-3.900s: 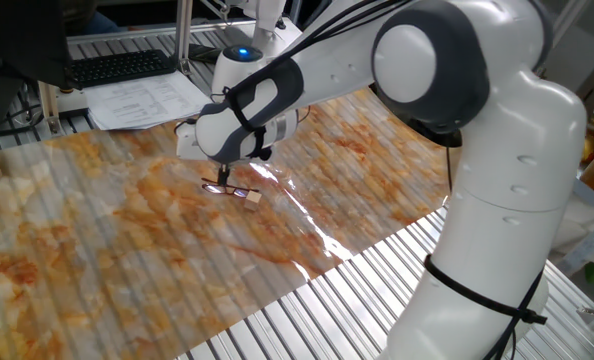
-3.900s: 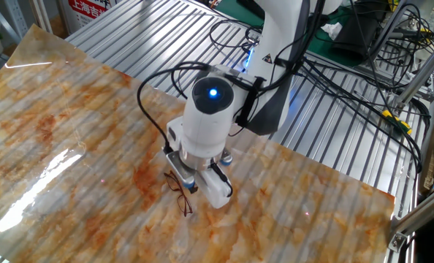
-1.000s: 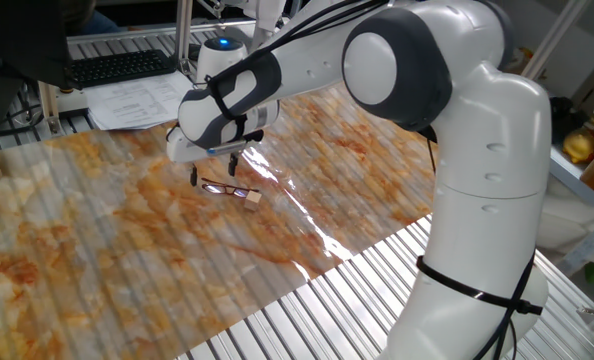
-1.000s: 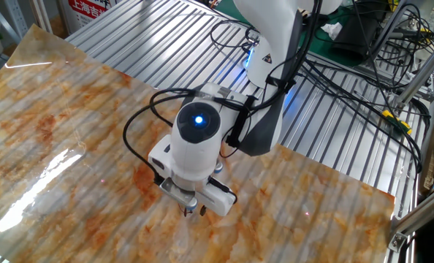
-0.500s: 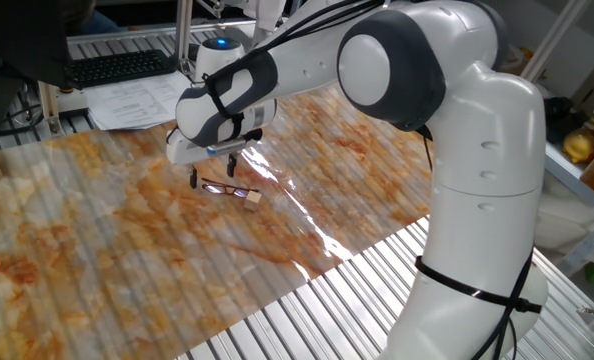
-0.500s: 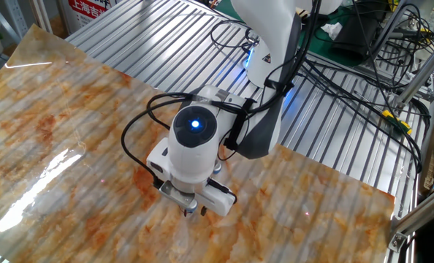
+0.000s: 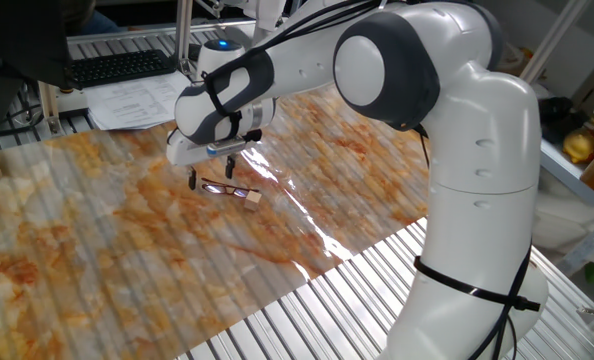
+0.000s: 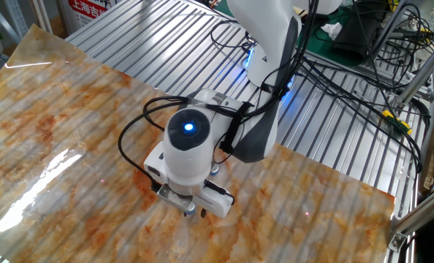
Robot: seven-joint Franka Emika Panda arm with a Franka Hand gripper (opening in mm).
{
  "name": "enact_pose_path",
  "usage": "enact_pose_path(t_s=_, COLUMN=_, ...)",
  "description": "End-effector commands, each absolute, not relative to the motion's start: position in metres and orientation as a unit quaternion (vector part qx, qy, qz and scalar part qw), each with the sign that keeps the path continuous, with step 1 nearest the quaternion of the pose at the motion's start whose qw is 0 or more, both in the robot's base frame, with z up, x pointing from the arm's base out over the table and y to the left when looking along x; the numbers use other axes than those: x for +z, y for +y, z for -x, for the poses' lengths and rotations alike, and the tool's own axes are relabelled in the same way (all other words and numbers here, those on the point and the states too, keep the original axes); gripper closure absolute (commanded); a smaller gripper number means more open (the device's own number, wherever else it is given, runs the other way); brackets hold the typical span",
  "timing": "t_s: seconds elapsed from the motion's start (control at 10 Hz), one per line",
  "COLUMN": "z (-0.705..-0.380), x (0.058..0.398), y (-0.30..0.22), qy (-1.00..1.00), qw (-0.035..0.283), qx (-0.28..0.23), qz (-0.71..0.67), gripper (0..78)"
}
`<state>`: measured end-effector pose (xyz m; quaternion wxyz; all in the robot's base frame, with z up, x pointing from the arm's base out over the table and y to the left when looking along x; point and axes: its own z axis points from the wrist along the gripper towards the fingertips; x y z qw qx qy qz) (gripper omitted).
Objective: Unfold the leg of the glasses (with one hand)
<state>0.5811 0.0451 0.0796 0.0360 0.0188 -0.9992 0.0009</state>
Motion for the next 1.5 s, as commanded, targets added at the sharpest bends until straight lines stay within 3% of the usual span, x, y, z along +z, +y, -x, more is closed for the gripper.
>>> enact_pose_path(t_s=0.1, z=-0.5875, x=0.0768, y=0.045, qy=-0.999, qw=0.037, qx=-0.005, qz=-0.017, gripper=0.1)
enact_pose_path(t_s=1.3, z=-0.591, x=0.0705, y=0.0459, qy=-0.999, qw=0.044, qx=-0.02, qz=-0.015, gripper=0.1)
enact_pose_path(t_s=1.4, z=-0.591, x=0.0705, y=0.0459, qy=-0.999, qw=0.044, qx=-0.02, qz=-0.015, gripper=76.4)
enact_pose_path(t_s=1.5, z=-0.591, x=0.0705, y=0.0459, qy=-0.999, qw=0.044, qx=-0.02, qz=-0.015, gripper=76.4)
